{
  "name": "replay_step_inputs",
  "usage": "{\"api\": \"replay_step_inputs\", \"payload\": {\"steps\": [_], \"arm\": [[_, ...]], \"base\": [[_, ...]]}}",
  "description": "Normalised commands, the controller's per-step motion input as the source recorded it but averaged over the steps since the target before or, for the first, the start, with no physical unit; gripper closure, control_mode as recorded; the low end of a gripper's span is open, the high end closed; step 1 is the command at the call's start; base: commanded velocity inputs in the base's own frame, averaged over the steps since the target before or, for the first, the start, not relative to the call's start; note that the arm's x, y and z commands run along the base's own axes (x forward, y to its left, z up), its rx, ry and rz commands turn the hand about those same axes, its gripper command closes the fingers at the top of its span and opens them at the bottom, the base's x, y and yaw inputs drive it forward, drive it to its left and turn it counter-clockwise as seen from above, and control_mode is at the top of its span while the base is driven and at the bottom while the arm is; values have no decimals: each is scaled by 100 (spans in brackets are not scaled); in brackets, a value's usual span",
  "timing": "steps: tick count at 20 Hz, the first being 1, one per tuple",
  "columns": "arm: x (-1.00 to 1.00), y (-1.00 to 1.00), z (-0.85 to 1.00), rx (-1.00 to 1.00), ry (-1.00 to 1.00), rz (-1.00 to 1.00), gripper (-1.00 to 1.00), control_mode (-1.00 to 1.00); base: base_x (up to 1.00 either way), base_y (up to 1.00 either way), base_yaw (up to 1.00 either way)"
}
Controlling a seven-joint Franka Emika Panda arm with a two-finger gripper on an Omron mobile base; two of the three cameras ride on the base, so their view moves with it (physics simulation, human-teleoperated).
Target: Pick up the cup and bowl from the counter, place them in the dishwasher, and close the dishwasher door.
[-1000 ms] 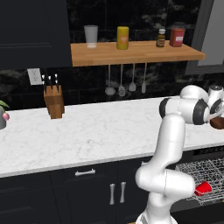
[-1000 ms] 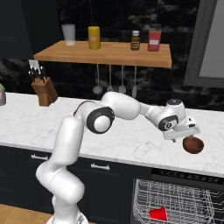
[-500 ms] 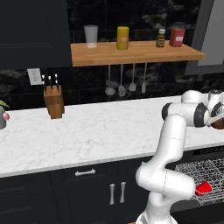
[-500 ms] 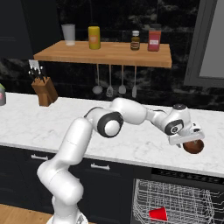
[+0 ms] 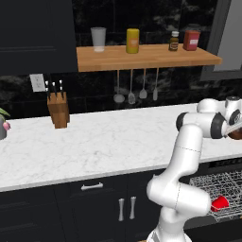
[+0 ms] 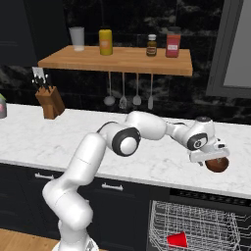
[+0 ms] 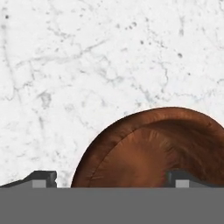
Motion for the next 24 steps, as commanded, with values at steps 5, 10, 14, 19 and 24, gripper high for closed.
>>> {"api": "replay_step_inputs", "payload": {"steps": [5, 10, 14, 19, 24], "arm": [[0, 12, -16, 1, 0, 0, 100, -100], [-22, 13, -1, 0, 0, -1, 100, -100], [-85, 19, 32, 0, 0, 0, 100, -100], [-100, 3, 29, 6, -1, -10, 100, -100], [-100, 0, 6, 24, -22, -21, 100, -100]], "base": [[0, 0, 0], [0, 0, 0], [0, 0, 0], [0, 0, 0], [0, 0, 0]]}}
